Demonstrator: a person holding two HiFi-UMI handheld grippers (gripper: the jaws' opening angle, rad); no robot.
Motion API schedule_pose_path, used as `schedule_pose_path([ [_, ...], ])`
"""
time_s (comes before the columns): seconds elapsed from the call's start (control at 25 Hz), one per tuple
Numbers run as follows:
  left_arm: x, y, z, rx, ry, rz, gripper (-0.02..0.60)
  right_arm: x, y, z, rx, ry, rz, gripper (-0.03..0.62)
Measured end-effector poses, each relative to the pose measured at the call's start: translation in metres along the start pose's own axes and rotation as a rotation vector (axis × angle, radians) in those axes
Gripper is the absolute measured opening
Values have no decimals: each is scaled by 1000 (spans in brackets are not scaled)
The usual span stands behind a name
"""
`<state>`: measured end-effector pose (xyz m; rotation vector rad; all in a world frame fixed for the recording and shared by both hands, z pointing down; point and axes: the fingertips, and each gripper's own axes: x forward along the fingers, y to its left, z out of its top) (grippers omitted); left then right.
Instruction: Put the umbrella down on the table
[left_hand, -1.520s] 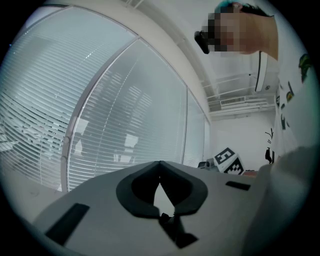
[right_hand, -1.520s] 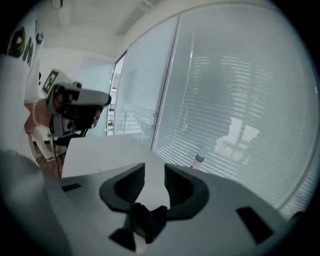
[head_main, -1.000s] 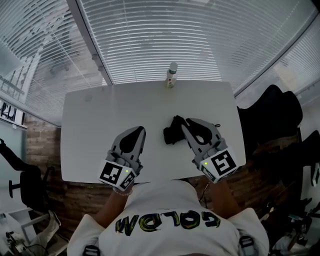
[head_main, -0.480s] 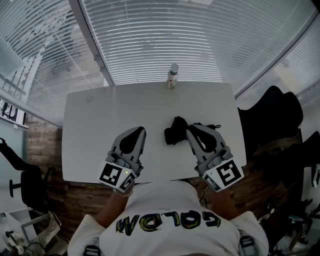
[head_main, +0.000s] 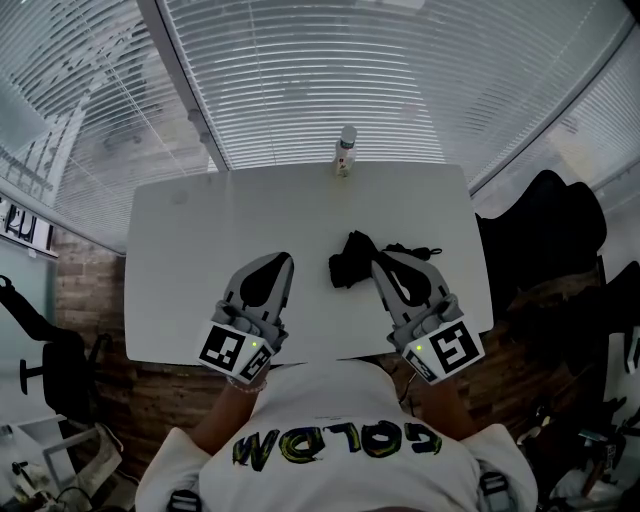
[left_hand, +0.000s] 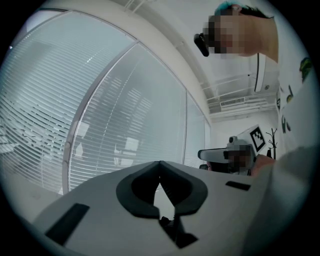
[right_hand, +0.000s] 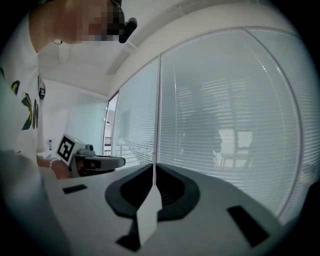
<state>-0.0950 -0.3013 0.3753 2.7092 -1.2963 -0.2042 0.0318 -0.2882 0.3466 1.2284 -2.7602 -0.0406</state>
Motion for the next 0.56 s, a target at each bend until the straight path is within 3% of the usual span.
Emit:
schedule_pose_path([
  [0.56, -1, -2, -2, -9, -1, -2, 11, 1, 1, 0, -11, 0, -2, 29],
])
